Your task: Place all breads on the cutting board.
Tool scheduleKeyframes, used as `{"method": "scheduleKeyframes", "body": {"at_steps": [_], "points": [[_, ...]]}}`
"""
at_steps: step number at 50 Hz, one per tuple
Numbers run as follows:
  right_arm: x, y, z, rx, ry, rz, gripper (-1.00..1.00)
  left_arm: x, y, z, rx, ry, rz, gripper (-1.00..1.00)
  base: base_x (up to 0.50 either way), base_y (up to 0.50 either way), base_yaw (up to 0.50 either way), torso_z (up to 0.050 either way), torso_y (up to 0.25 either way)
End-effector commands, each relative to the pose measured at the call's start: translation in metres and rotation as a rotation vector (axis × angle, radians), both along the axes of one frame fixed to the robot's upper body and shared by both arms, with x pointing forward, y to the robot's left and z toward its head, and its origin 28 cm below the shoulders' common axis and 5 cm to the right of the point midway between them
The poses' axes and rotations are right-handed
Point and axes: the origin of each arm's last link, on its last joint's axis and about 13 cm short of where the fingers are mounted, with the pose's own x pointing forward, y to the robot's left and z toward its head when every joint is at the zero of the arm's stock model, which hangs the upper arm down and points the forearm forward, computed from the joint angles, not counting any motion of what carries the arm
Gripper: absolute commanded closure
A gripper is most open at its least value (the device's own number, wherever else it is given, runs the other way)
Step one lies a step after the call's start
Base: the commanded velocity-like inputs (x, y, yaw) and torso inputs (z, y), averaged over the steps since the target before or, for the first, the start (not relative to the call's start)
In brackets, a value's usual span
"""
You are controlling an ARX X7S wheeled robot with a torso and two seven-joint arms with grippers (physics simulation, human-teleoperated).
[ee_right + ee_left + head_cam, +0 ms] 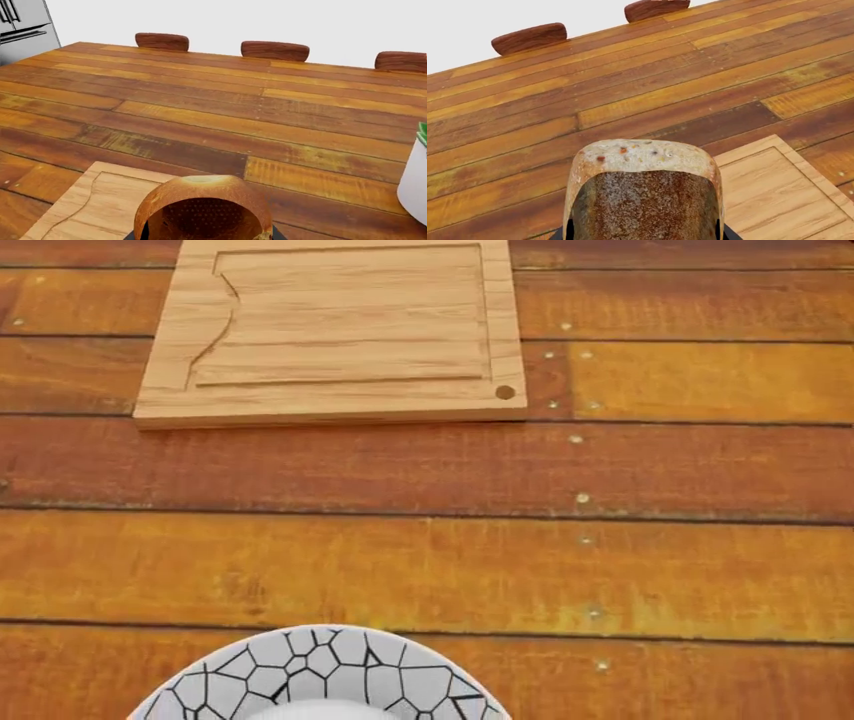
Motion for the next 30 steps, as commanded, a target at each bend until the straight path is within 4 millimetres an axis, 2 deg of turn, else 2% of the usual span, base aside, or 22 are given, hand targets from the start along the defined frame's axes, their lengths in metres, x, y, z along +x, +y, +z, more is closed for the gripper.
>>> {"method": "scheduleKeyframes", "body": {"at_steps": [1, 22, 30], "points": [[0.003, 0.000, 0.003, -0.001, -0.021, -0.002, 1.00, 0.001, -0.002, 0.003, -0.010, -0.005, 0.003, 1.00, 0.00, 0.00, 0.00, 0.000, -0.250], [0.005, 0.002, 0.010, -0.010, -0.012, -0.001, 1.00, -0.004, -0.002, 0.015, -0.027, -0.049, 0.013, 1.00, 0.00, 0.00, 0.00, 0.000, -0.237], [0.008, 0.006, 0.015, -0.027, 0.035, 0.024, 1.00, -0.003, -0.003, 0.021, -0.036, -0.065, 0.015, 1.00, 0.00, 0.00, 0.00, 0.000, -0.006]]}}
